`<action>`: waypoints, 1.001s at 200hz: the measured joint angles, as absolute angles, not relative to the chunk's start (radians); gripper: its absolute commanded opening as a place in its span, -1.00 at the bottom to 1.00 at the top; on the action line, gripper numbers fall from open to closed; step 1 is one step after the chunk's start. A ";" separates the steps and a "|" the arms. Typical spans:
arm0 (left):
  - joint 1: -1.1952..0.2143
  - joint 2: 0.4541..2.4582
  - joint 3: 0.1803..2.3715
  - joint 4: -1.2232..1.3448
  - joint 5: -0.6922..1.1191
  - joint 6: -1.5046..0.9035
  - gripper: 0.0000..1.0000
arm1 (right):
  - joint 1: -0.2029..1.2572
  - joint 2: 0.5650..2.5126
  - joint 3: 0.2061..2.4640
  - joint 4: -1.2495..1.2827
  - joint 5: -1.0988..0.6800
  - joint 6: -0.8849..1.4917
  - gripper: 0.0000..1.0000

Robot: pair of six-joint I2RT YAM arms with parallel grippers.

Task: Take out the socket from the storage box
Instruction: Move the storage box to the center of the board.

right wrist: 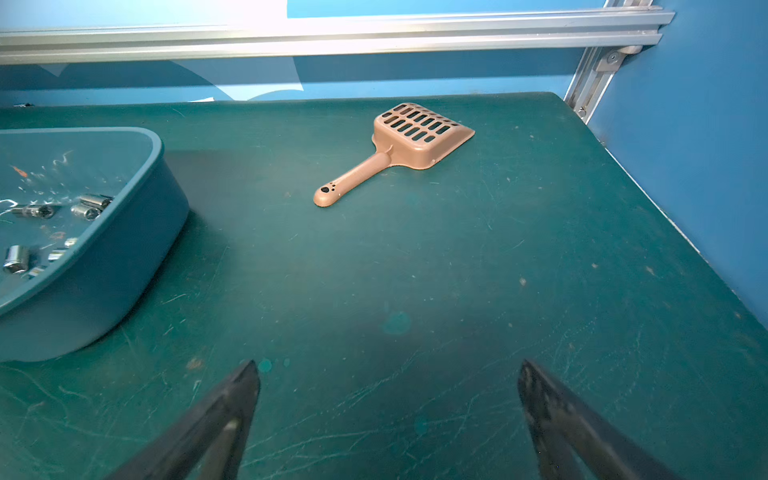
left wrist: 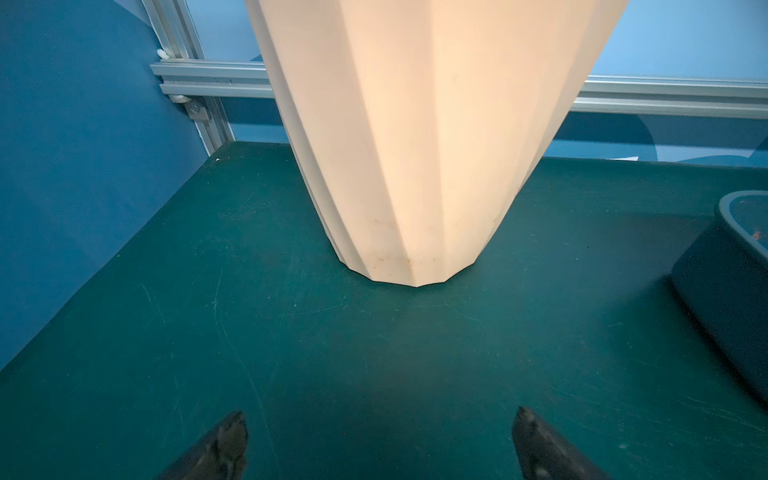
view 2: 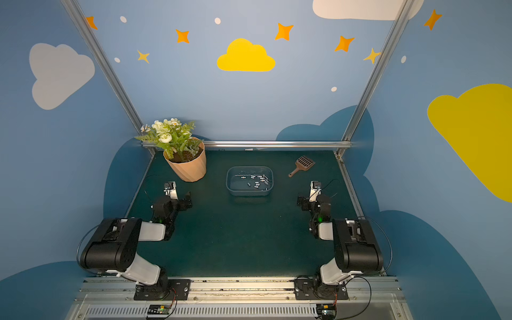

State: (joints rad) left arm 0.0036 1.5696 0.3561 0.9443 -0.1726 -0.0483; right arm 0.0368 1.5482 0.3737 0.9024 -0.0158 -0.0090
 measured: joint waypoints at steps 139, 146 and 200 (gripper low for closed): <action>0.004 1.570 0.356 0.945 -0.173 -0.049 0.99 | 0.035 1.548 0.374 0.902 -0.019 -0.008 0.97; 0.004 1.570 0.356 0.945 -0.173 -0.048 1.00 | 0.033 1.548 0.374 0.902 -0.020 -0.008 0.97; -0.015 1.455 0.428 0.681 -0.215 -0.071 0.92 | 0.049 1.449 0.436 0.669 -0.023 -0.006 0.96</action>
